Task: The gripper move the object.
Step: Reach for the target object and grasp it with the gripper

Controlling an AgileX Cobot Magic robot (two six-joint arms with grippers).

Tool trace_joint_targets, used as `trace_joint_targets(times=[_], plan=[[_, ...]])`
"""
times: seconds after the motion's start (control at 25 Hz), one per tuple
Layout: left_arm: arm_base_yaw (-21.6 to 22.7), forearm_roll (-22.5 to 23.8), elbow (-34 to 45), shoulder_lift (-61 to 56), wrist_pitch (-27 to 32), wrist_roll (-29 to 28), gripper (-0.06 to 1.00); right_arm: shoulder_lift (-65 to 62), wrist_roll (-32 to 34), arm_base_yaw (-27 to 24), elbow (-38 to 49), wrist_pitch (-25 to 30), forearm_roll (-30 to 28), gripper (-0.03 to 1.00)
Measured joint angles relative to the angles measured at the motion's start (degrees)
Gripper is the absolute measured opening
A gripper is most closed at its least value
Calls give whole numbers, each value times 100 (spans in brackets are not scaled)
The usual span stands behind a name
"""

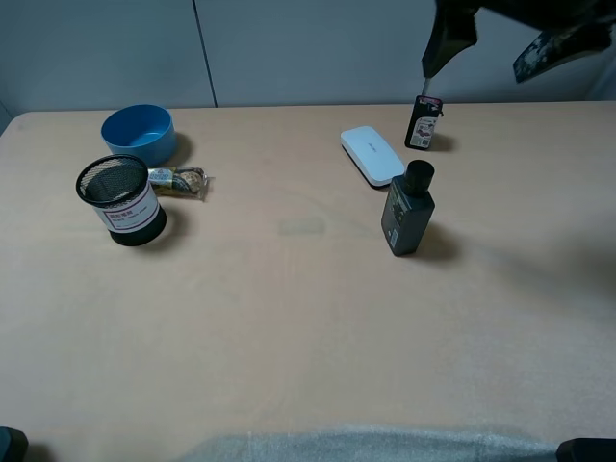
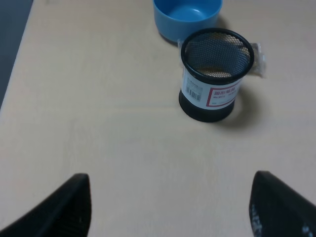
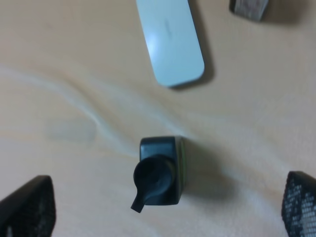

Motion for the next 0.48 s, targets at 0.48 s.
trace_joint_targets(times=[0.48], plan=[[0,0,0,0,0,0,73,736,1341,872,0,419,-1051,69]])
